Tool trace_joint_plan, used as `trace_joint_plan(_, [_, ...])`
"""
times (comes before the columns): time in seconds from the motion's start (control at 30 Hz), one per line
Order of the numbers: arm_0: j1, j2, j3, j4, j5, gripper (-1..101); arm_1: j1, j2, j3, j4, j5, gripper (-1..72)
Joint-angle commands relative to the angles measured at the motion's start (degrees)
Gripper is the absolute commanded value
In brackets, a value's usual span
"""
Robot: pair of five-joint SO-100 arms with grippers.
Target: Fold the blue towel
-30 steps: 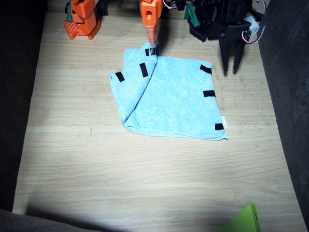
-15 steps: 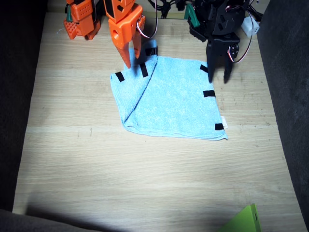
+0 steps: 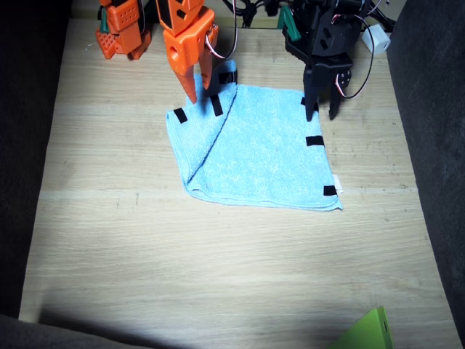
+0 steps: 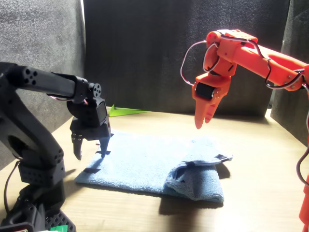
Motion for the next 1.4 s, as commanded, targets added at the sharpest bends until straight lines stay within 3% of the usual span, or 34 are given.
trace_joint_plan(0.0, [0.6, 1.5, -0.4, 0.7, -0.5, 33, 1.0, 2.5, 0.9, 0.2, 1.3, 22.5])
trace_joint_plan(0.27, [1.1, 1.3, -0.3, 0.4, -0.5, 31, 0.2, 3.8, 1.4, 0.2, 1.0, 22.4])
trace_joint_plan(0.53, [1.2, -4.7, -4.3, 1.8, 0.0, 10, -0.7, 7.1, 2.5, 0.2, 0.7, 22.4])
trace_joint_plan(0.73, [1.8, -6.9, -5.9, 2.4, -0.4, 24, -3.3, 11.5, 5.4, 0.2, 1.0, 22.5])
trace_joint_plan(1.37, [4.7, -14.0, -12.2, 3.5, -0.2, 26, -5.2, 16.1, 9.8, 0.0, 0.4, 22.1])
